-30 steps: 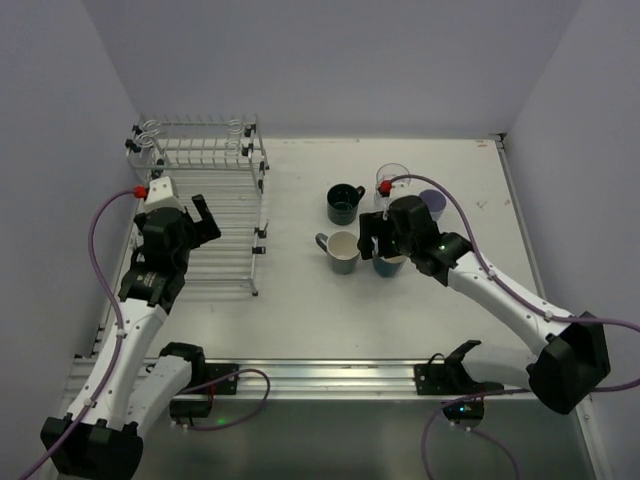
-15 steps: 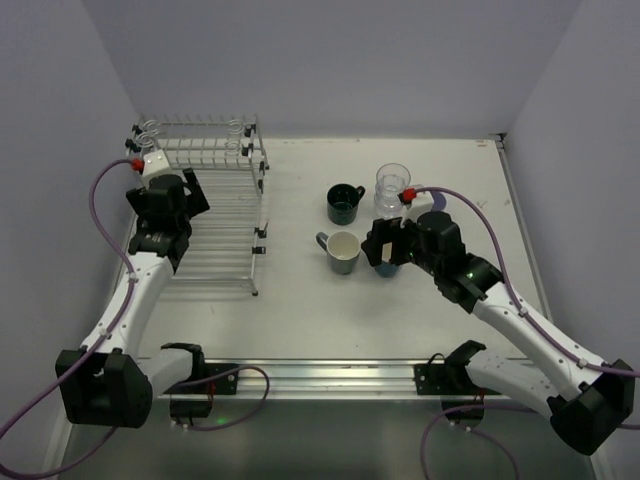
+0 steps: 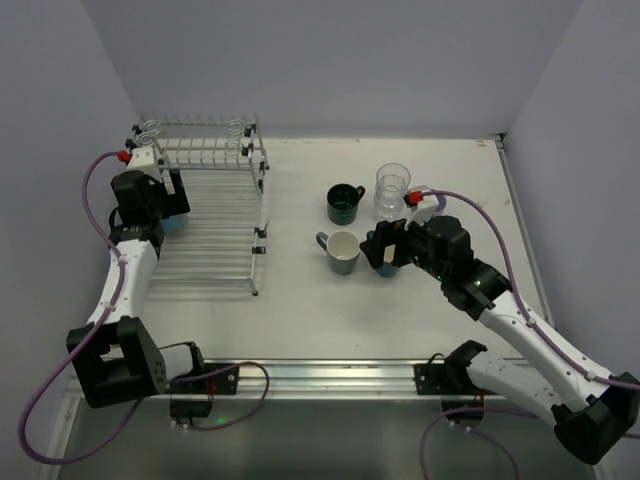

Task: Unload the cups from the dish rack

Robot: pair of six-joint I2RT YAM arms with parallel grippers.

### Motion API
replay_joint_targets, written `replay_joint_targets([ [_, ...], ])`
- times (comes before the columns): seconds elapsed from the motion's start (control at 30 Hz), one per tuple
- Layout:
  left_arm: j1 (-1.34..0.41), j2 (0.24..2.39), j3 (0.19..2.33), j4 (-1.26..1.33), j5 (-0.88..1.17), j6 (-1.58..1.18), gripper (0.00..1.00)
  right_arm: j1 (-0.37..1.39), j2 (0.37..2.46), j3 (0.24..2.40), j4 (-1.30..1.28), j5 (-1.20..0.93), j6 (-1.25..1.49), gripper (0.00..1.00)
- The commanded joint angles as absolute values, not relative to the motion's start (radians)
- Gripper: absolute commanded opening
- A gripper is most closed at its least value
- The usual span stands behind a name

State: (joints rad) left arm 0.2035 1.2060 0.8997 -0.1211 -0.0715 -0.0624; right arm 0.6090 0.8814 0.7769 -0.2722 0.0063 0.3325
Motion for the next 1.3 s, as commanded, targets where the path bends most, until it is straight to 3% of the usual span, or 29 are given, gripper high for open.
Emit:
replay_joint_targets([
  [0.0,0.244,1.235,0.942,-0.109,0.083,0.034,1.0,0.614,0.861,0.77,-0.215,-0.029,0.339,0.95],
  [1.13,0.31,1.433,0.943,-0.023,0.166,0.009,1.0,0.615,0.891,0.765,-0.186,-0.086,0.337,0.97],
  [1.27,0.305,1.422,0.907,0.026,0.158,-0.035,0.94,0.615,0.894,0.765,-0.186,-0.087,0.339,0.97],
])
